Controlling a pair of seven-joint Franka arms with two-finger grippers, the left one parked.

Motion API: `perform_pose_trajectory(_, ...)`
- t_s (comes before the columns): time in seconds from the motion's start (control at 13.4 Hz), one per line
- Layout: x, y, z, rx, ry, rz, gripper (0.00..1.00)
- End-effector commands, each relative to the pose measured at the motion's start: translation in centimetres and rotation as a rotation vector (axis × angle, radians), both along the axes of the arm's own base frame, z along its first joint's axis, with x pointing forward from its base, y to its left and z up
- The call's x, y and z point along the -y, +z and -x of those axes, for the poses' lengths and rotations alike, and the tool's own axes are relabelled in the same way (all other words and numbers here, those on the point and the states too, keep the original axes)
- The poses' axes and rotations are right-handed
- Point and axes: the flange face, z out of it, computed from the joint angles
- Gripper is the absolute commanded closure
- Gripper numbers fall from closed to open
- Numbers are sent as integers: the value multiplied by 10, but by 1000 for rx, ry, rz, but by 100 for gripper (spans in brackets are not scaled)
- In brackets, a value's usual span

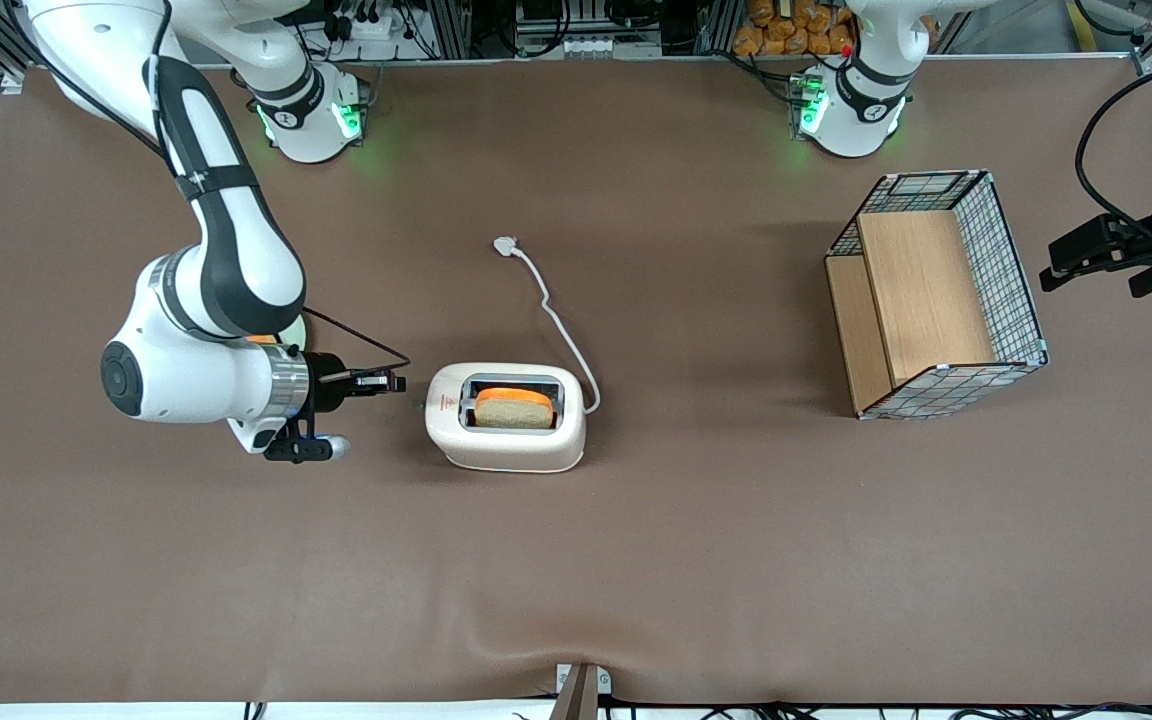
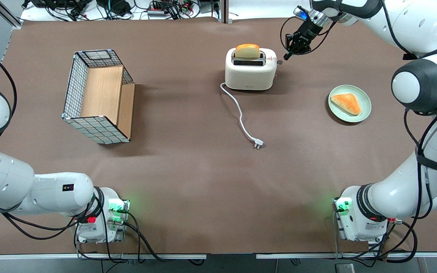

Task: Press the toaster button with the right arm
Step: 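Lower the right gripper fingers onto the toaster's lever, then push the toaster lever down with the right gripper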

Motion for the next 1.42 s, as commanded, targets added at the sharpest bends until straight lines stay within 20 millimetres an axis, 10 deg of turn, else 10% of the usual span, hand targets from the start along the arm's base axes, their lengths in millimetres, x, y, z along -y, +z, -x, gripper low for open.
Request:
perform_pose_trajectory(0.0, 9, -4, -5, 1, -29, -51, 100)
perform_pose_trajectory(1.35, -5, -62, -7, 13, -7, -26, 100)
